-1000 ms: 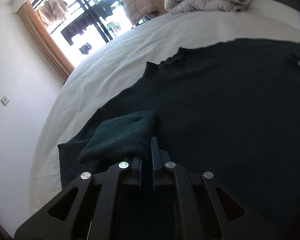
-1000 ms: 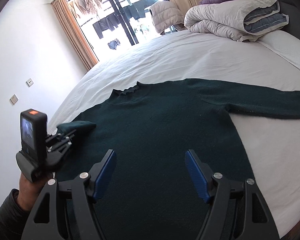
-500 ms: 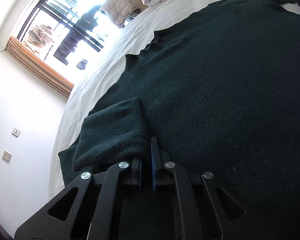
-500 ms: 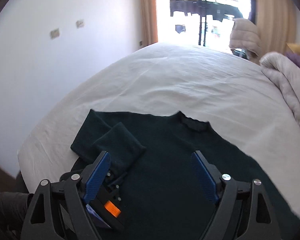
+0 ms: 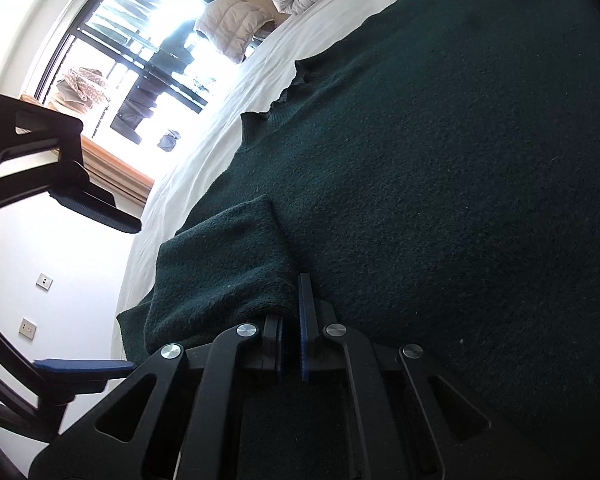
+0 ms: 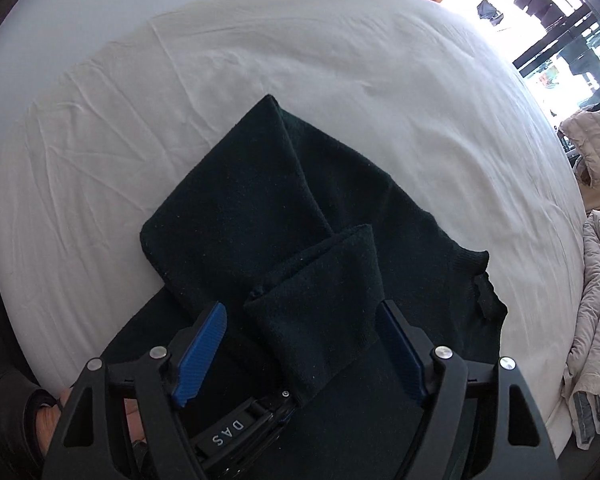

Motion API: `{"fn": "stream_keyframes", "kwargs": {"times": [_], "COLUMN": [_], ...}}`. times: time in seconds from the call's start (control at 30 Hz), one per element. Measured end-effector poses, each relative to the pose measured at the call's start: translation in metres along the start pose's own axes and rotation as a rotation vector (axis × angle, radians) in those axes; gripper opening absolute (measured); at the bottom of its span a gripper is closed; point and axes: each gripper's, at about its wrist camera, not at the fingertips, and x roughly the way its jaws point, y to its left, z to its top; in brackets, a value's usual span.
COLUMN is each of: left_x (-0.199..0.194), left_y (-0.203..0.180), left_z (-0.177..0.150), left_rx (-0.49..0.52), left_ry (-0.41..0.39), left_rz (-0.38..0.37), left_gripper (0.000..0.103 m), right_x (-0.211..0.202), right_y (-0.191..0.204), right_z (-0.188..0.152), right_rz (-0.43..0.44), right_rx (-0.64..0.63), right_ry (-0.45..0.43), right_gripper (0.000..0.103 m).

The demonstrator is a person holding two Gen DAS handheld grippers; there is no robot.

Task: Fold small clothes
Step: 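Lay the sleeve across the sweater body with the left gripper, then grasp the other sleeve cuff with the right gripper and lift it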

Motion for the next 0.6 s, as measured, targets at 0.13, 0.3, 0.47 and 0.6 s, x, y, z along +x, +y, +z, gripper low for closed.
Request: {"fn": "stream_keyframes", "kwargs": {"times": [0.13, 0.3, 0.47, 0.6], "left_x": [0.004, 0.007, 0.007, 0.006], "left_y": [-0.002, -0.001, -0.002, 0.001], "left_z": [0.002, 0.006, 0.006, 0.007], "left_rx": [0.013, 0.012, 0.023, 0.011], "left_ry": [0.001, -0.004, -0.011, -0.017], "left_rz": [0.011, 0.017, 0.035, 0.047], "left_gripper": [0.002, 0.002, 0.002, 0.003], "right_x": [0.024, 0.035, 0.041, 0.016], "right_y": [0.006, 0.001, -0.010, -0.032], "right_z": [0.001, 0.006, 0.003, -0.006], "right_rz": [-0.080, -0.085, -0.045, -0.024], "right_rx": [-0.029, -0.018, 0.035, 0.101], "right_ry": [0.104, 0.140, 0.150, 0.053], "right_gripper": [0.073, 0.064, 0.011, 0.010]}}
